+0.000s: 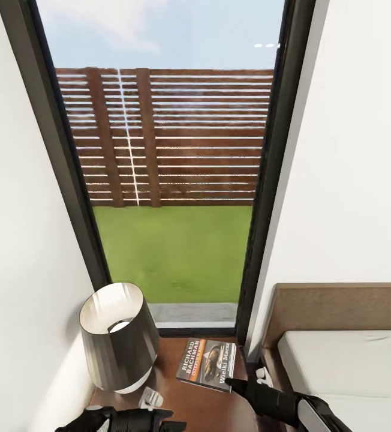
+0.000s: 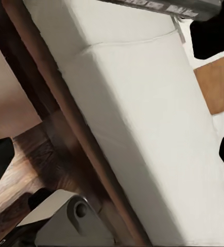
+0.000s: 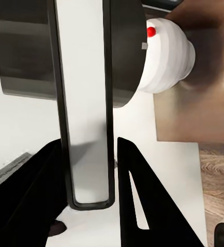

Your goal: In the bedroom, move the book from the bed onto either nightstand, and place the two sandals side by side next to the bed.

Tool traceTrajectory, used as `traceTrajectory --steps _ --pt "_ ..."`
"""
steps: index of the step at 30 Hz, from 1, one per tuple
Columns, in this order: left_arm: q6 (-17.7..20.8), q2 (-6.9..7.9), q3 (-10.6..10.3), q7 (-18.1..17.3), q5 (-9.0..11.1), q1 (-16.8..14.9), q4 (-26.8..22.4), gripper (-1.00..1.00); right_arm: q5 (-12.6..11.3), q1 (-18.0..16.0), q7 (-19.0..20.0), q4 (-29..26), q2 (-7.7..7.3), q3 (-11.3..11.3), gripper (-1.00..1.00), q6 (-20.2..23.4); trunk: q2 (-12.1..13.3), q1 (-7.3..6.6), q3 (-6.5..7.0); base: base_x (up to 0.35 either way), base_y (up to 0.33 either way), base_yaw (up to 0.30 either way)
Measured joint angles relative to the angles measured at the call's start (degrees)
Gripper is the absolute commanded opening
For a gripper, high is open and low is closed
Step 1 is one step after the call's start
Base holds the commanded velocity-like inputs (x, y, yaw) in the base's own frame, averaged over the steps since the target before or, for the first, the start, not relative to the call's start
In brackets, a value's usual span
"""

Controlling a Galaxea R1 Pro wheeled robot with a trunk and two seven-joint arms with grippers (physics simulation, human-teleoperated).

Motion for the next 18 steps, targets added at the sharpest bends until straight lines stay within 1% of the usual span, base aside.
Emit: traceTrajectory --steps 2,3,4,7,9,12,18 --pt "1.2 0.41 0.1 -6.0 0.1 0.0 -1.6 1.0 0.0 0.0 0.0 0.0 0.0 0.0 -1.0 0.0 -0.8 0.44 -0.36 0.0 0.0 0.0" --pt "2.1 0.65 0.1 -7.9 0.3 0.0 -2.3 1.0 0.0 0.0 0.0 0.0 0.0 0.0 -1.0 0.0 -1.2 0.66 -0.54 0.0 0.0 0.0" --pt "4.1 1.14 0.2 -10.1 1.6 0.0 -3.9 1.0 0.0 0.0 0.0 0.0 0.0 0.0 -1.0 0.0 -1.6 0.88 -0.72 0.0 0.0 0.0" --pt "5.0 1.76 0.1 -11.0 4.0 0.0 -4.7 1.0 0.0 0.0 0.0 0.1 0.0 0.0 -1.0 0.0 -2.8 1.54 -1.27 0.0 0.0 0.0" --pt "5.1 2.43 0.0 -11.1 5.1 0.0 -4.8 1.0 0.0 0.0 0.0 0.1 0.0 0.0 -1.0 0.0 -3.6 1.98 -1.63 0.0 0.0 0.0" --pt "5.2 2.81 -0.1 -11.1 5.7 0.0 -4.8 1.0 0.0 0.0 0.0 0.1 0.0 0.0 -1.0 0.0 -4.8 2.64 -2.17 0.0 0.0 0.0" --pt "5.1 2.79 -0.2 -10.8 5.9 0.0 -4.7 1.0 0.0 0.0 -0.1 0.1 0.06 0.0 -1.0 0.0 -7.2 3.96 -3.25 0.0 0.0 0.0"
